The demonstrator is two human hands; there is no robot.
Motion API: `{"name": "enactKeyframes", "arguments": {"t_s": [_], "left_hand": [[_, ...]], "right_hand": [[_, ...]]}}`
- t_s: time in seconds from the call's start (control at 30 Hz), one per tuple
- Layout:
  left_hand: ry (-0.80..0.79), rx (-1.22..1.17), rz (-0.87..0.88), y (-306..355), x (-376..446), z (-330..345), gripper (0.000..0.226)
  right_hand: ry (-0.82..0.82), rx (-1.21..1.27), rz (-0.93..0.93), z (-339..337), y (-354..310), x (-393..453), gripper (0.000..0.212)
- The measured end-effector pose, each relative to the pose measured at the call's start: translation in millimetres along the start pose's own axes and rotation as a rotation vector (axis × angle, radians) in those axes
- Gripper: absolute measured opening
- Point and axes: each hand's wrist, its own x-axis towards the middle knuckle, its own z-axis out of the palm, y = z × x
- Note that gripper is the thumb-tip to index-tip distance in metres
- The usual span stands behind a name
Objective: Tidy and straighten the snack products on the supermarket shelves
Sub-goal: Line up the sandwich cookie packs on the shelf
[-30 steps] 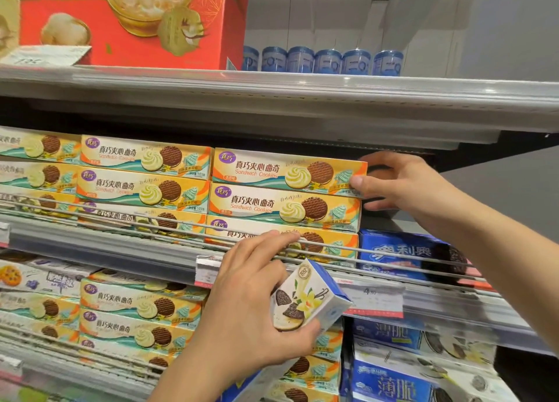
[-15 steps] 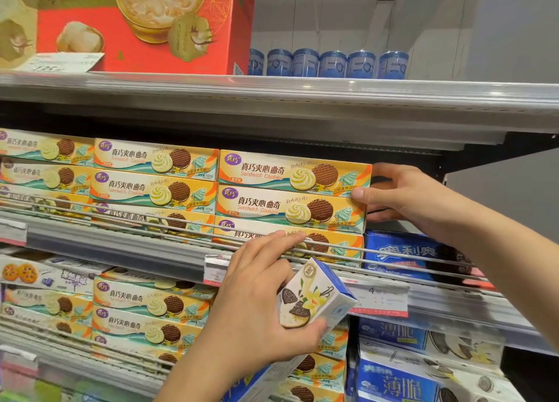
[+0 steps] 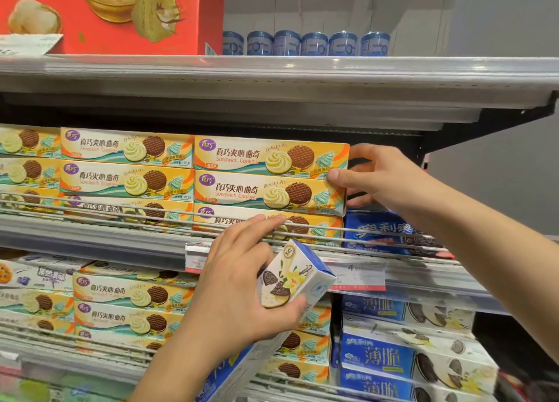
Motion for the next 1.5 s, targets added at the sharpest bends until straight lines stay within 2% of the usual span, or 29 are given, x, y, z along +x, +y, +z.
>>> {"name": "enactKeyframes", "arguments": {"t_s": [0.13, 0.2, 0.3, 0.37, 0.43, 0.63, 0.77, 0.97, 1.07, 1.17, 1.27, 1.4, 1.5], "left_hand": [[-0.006, -0.008, -0.001, 2, 1, -1, 0.036], [-0.012, -0.013, -0.008, 2, 2, -1, 0.034], [-0.021, 0.005, -0.020, 4, 3, -1, 0.036], [-0.042, 0.040, -0.023, 6, 2, 0, 0.039], [-0.062, 0.075, -0.019, 12, -1, 2, 0.043], [0.029, 0.184, 0.106, 58, -22, 30, 0.047], [0.066, 0.196, 0.191, 85, -34, 59, 0.044], [0.009, 0.173, 0.240, 103, -49, 82, 0.065], [0.092, 0.039, 0.155, 97, -60, 89, 0.065], [0.246, -0.089, -0.048, 88, -73, 93, 0.060], [0.356, -0.320, -0.320, 85, -84, 100, 0.048], [0.276, -0.555, -0.557, 90, -95, 118, 0.042], [0.203, -0.543, -0.581, 97, -95, 125, 0.048]], "right_hand": [[0.033, -0.078, 0.005, 3, -3, -11, 0.069], [0.147, -0.220, -0.066, 4, -4, -25, 0.075], [0.328, -0.399, -0.289, 11, -4, -70, 0.052], [0.350, -0.428, -0.409, 21, -1, -106, 0.028], [0.359, -0.439, -0.449, 31, 8, -137, 0.019], [0.303, -0.221, -0.242, 56, 46, -188, 0.037], [0.364, -0.131, -0.077, 57, 76, -206, 0.048], [0.447, 0.351, 0.061, 52, 105, -237, 0.050], [0.568, 0.475, 0.135, 47, 121, -245, 0.070], [0.719, 0.549, 0.148, 37, 137, -253, 0.043], [0.791, 0.615, 0.143, 34, 152, -257, 0.040], [0.855, 0.653, 0.164, 37, 167, -258, 0.051], [0.858, 0.603, 0.172, 36, 178, -259, 0.033]]}}
